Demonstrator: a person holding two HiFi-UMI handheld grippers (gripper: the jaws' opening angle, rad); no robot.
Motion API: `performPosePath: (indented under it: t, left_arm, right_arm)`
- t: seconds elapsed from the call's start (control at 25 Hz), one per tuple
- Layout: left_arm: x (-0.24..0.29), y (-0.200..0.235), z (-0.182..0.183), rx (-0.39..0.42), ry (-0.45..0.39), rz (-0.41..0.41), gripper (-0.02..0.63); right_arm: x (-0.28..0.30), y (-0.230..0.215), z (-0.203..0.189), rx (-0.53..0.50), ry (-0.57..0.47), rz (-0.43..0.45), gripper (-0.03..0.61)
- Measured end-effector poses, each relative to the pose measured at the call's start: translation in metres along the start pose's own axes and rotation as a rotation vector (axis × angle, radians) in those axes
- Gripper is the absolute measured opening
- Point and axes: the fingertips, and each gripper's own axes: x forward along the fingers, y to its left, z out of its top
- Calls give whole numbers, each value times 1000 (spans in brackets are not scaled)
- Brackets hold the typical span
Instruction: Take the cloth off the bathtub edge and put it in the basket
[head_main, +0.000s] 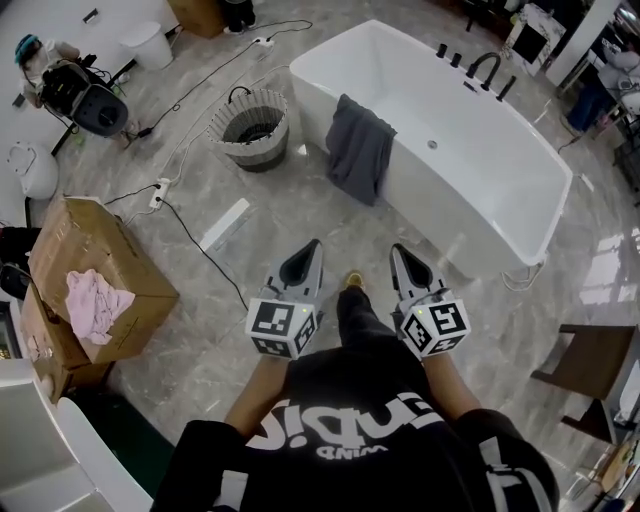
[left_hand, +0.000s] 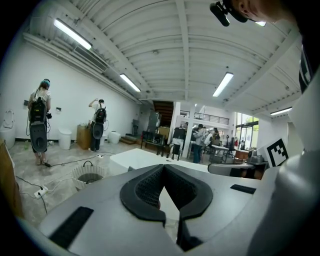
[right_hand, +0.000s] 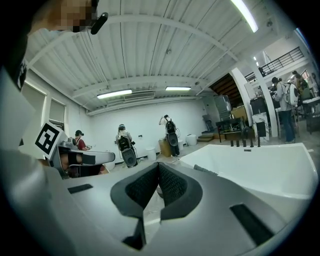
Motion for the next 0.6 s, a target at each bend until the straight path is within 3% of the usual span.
performPosePath:
  t: [0.6]
  left_arm:
    - [168, 58, 70, 8, -17, 38, 14]
  right_arm:
    - [147, -116, 69, -26, 0, 53, 14]
